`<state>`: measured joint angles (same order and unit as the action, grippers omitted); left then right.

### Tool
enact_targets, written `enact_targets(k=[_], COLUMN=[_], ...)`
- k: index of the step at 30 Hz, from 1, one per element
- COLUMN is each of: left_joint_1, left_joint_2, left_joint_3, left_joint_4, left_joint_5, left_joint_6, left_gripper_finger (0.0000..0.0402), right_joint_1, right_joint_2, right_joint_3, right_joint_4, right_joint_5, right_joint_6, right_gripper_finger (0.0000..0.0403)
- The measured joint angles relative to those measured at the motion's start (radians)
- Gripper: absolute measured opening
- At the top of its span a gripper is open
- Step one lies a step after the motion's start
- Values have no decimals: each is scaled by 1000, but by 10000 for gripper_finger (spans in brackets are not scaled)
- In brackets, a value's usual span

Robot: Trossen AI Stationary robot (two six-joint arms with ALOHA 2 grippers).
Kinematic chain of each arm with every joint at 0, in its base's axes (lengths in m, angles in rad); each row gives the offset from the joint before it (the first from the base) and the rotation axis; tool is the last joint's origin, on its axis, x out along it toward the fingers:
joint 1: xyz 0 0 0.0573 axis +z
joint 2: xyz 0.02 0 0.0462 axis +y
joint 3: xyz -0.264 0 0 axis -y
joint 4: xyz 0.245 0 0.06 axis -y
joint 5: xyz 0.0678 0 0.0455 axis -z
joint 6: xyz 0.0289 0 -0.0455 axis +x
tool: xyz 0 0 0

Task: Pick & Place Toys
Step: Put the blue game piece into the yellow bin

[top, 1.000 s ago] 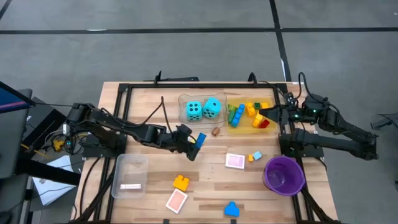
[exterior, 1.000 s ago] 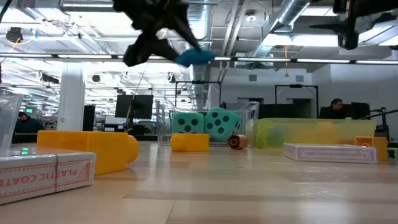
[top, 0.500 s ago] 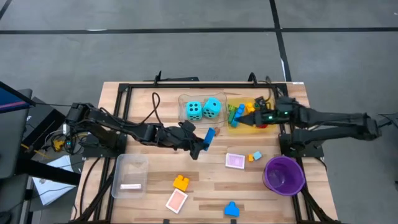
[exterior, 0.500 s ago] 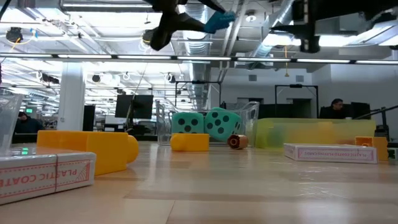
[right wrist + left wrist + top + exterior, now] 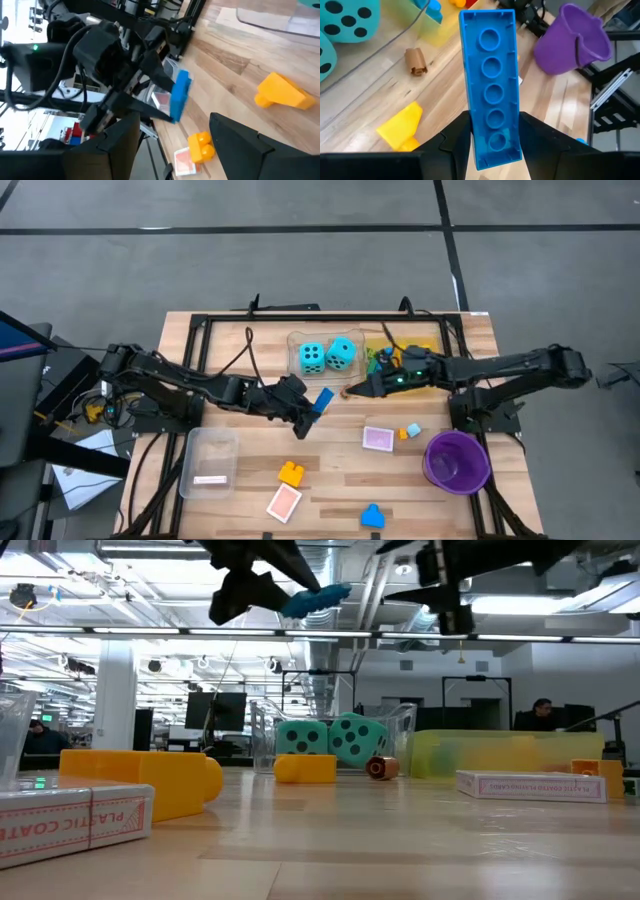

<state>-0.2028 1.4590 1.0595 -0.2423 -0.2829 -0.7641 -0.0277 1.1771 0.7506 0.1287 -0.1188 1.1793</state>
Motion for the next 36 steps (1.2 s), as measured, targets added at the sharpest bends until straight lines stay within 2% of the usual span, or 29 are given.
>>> enact_targets(k=[8, 14, 22, 29, 36], left_joint_1=[0, 0, 0, 0, 0], left_joint_2=[0, 0, 0, 0, 0], left_joint_3=[0, 0, 0, 0, 0], left_joint_4=[-12, -13, -13, -12, -13], left_joint_5=[3, 6, 9, 8, 5], left_joint_6=[1, 1, 1, 1, 1], left_gripper_finger=[140, 140, 140, 140, 141], right_joint_1=[-1, -1, -7, -14, -14], right_joint_2=[185, 288, 335, 333, 333], right_joint_3=[132, 224, 284, 284, 284], right_joint_4=[-7, -94, -114, -151, -143], right_joint_5=[-31, -66, -72, -72, -74], right_joint_6=[-6, -38, -64, -80, -93], right_gripper_finger=[232, 232, 228, 183, 99])
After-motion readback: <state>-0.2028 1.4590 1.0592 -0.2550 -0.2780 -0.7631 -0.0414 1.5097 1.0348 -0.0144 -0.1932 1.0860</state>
